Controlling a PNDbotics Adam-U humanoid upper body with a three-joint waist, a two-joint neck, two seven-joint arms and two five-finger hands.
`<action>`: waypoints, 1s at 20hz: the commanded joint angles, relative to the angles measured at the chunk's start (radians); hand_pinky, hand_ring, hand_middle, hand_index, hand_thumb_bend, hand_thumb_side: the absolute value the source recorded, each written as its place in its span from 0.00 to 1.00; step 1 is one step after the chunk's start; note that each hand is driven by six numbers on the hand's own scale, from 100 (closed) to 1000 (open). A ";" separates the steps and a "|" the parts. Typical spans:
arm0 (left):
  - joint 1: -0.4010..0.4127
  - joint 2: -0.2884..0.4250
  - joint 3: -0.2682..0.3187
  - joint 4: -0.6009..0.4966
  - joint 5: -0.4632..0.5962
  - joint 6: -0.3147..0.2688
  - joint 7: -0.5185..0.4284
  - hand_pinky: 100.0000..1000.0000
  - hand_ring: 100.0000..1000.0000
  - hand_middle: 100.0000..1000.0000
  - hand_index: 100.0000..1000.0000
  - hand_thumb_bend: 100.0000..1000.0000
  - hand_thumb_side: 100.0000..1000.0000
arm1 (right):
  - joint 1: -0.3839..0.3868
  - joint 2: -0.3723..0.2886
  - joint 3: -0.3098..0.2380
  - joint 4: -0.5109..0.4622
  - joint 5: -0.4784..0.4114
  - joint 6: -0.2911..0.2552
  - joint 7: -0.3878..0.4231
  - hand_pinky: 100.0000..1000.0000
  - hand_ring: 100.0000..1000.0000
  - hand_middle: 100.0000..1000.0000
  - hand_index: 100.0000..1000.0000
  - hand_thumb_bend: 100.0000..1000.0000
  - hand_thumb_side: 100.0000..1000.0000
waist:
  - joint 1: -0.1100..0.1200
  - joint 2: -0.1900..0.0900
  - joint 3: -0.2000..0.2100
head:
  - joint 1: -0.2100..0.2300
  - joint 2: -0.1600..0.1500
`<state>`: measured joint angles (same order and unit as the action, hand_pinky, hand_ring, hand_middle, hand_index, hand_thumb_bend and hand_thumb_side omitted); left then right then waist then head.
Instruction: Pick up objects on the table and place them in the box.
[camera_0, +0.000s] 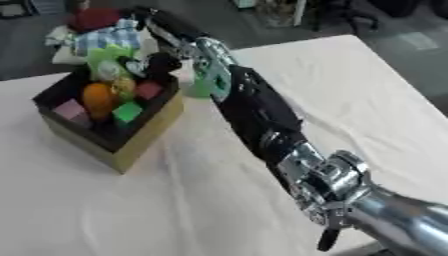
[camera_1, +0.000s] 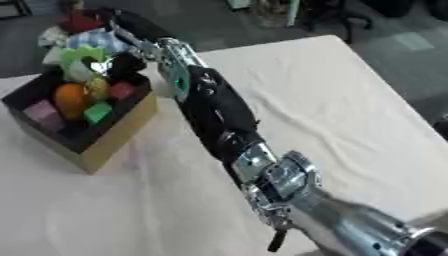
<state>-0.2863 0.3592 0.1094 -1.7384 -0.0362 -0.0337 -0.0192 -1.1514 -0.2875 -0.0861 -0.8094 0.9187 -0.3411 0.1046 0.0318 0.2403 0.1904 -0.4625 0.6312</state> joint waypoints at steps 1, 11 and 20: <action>-0.008 0.024 0.014 -0.015 0.003 -0.002 0.003 0.84 0.58 0.57 0.79 0.05 0.66 | -0.023 -0.075 -0.043 0.003 -0.054 0.045 0.007 0.74 0.77 0.87 0.96 0.21 0.40 | -0.010 -0.030 -0.003 | 0.007 -0.004; -0.002 0.030 0.023 -0.016 -0.004 0.000 0.007 0.85 0.58 0.57 0.79 0.05 0.66 | -0.005 -0.186 -0.069 0.153 0.053 0.047 0.172 0.78 0.84 0.93 1.00 0.30 0.39 | -0.020 -0.027 -0.019 | 0.025 -0.011; 0.000 0.026 0.021 -0.016 -0.003 -0.001 0.001 0.85 0.58 0.57 0.79 0.05 0.67 | 0.007 -0.156 -0.067 0.237 0.223 0.050 0.216 0.81 0.89 0.96 1.00 0.34 0.43 | -0.018 -0.025 -0.003 | 0.021 -0.009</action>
<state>-0.2805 0.3594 0.1216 -1.7384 -0.0399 -0.0346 -0.0169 -1.1256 -0.4324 -0.1475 -0.5693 1.1216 -0.2915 0.3175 0.0235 0.2403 0.1874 -0.4408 0.6309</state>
